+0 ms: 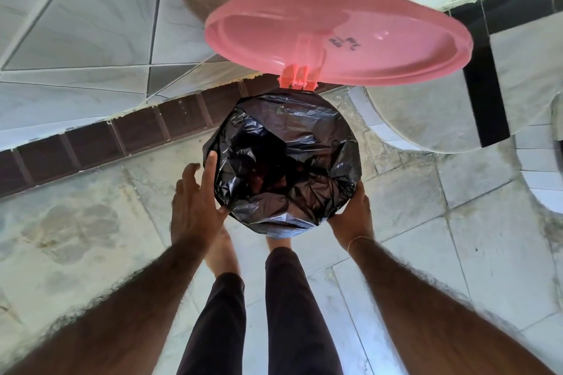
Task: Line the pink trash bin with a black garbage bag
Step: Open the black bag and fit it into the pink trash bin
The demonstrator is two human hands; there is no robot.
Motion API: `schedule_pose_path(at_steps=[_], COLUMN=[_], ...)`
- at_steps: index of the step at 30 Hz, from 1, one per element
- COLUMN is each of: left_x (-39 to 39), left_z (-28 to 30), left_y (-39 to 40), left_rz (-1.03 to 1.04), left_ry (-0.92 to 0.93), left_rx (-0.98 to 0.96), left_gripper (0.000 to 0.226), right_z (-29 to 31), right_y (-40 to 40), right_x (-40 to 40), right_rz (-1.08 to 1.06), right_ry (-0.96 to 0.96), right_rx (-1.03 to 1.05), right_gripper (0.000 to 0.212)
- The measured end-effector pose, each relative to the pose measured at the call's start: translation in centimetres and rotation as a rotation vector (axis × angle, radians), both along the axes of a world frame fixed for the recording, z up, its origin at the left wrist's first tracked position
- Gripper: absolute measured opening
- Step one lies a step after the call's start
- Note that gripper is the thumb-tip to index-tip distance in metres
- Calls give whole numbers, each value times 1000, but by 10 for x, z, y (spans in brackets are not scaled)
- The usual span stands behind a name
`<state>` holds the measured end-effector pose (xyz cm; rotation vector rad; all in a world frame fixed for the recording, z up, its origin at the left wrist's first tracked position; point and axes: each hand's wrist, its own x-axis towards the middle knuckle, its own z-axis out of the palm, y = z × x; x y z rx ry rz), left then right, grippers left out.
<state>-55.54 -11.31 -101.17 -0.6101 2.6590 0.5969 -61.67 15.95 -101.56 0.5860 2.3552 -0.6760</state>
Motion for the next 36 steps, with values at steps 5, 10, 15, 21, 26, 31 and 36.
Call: schedule_pose_path(at_steps=[5,10,15,21,26,31,36], left_x=[4,3,23,-5,-33,-14,4], left_z=[-11,-17,-14,24,23,15,19], left_y=[14,13,11,60,66,48,24], left_rz=[424,848,1196,1123,1276,1213,910], left_ry=[77,-156,-112,-40,-30,-67,102], left_rx=[165,360,466,433,660,880,264], left_gripper=[79,28,39,19,46,47,43], right_z=[-16,-20,28,37,25,28,11], right_y=[-7,-2,-22,-78,-80,-52,-7], right_x=[3,21,16,9,-9,-17,-16], right_rz=[-29,-199,-399,-738,-907,-1045,-461], right_ry=[-11,-112,372,177,208,4,163], right_rx=[79,123,145,-5,69,-396,147], right_gripper=[70,40,32,48,50,59,66])
